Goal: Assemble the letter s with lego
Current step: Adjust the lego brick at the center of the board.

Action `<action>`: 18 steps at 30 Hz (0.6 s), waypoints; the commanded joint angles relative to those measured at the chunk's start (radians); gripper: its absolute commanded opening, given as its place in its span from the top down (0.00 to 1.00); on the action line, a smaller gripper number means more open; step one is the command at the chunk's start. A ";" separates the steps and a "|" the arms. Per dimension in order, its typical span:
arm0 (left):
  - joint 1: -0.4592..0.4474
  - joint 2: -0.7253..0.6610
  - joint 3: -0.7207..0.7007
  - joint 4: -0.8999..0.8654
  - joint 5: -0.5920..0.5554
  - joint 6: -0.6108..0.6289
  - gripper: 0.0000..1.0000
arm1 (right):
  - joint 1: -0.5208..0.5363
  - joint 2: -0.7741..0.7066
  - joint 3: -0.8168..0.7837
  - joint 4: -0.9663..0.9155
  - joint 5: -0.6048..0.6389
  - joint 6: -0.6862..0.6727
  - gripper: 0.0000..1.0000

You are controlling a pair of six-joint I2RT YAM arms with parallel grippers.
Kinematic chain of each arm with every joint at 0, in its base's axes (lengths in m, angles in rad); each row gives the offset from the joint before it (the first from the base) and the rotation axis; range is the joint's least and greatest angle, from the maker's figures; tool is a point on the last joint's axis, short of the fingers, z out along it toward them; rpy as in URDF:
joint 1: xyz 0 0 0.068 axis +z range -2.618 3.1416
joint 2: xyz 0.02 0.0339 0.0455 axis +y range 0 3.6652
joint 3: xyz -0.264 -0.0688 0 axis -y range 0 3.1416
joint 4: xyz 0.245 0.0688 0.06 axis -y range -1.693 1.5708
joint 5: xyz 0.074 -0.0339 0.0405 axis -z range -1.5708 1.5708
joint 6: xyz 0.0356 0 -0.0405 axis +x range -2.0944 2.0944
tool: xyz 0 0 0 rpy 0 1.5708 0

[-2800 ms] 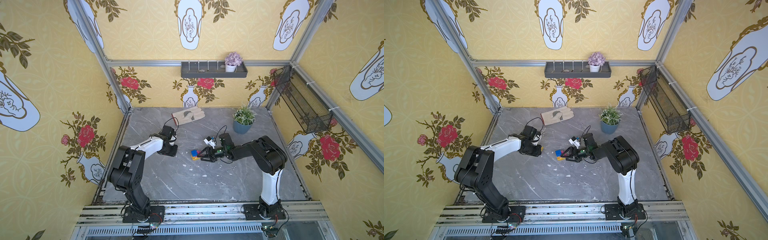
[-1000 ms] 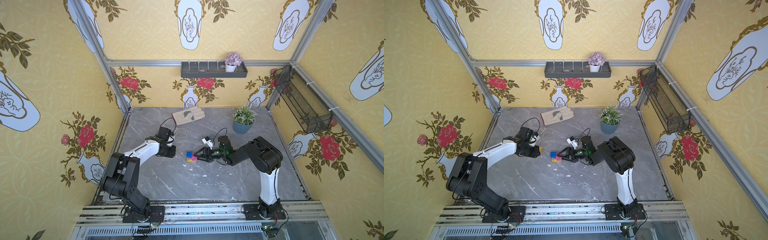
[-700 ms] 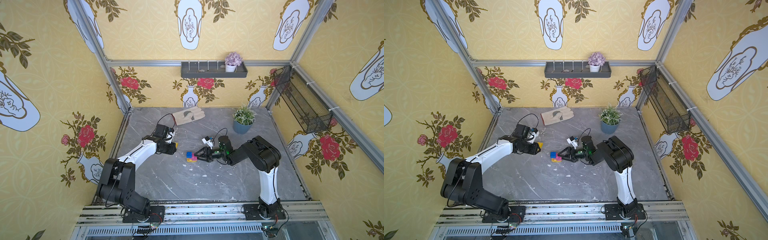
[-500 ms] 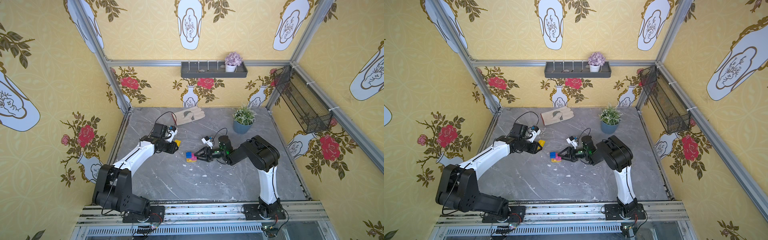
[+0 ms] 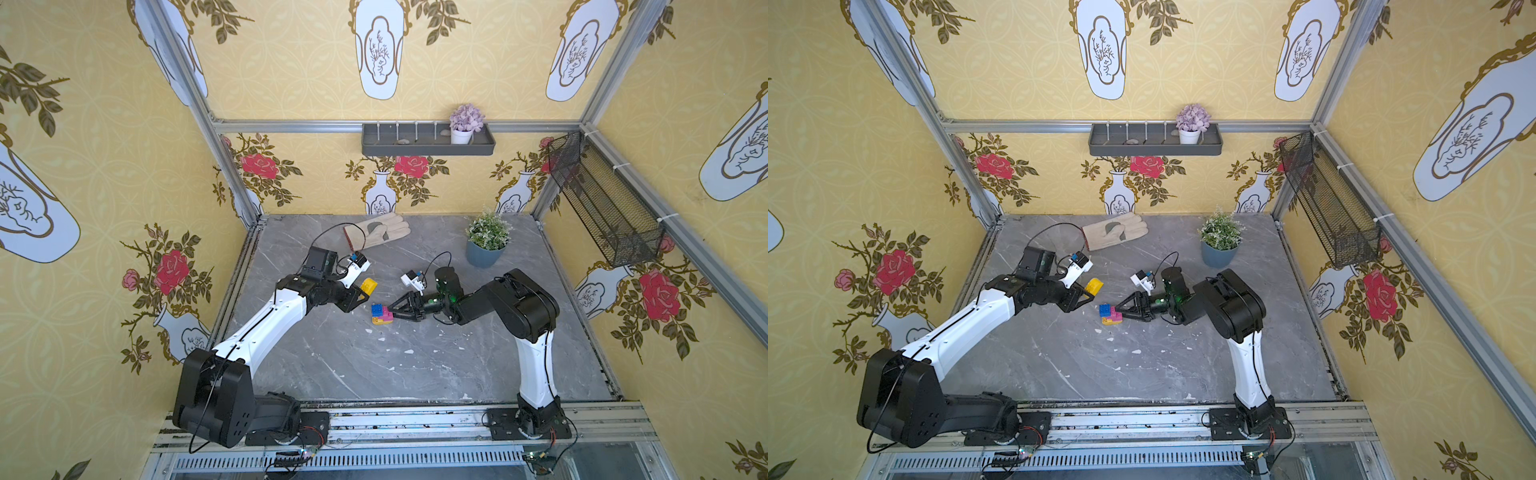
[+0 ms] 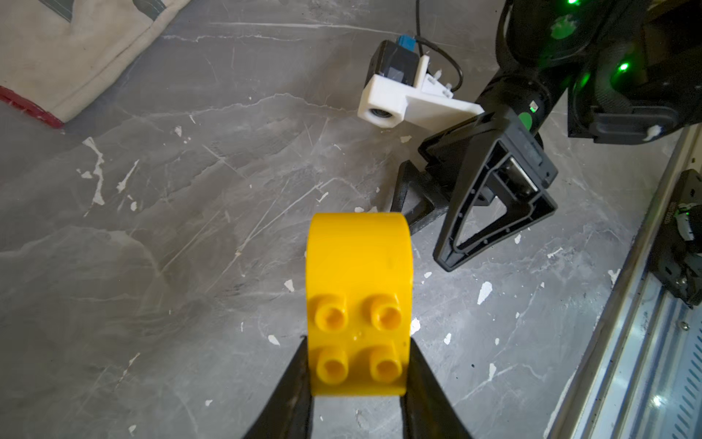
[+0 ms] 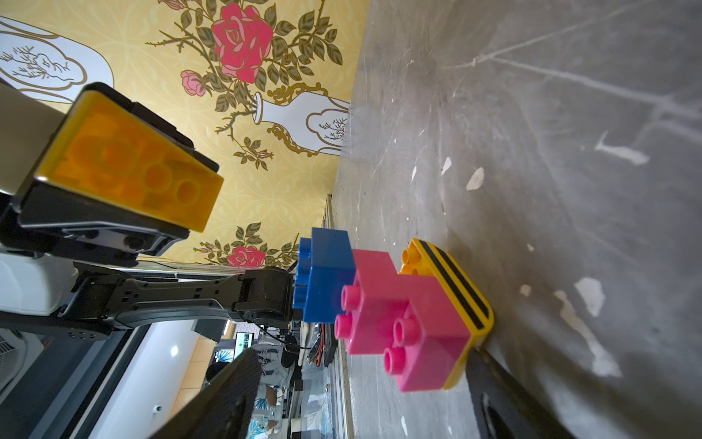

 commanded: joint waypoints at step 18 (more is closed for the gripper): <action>-0.001 -0.008 -0.023 0.019 -0.016 0.011 0.89 | 0.024 0.079 0.061 -0.347 0.172 -0.148 0.27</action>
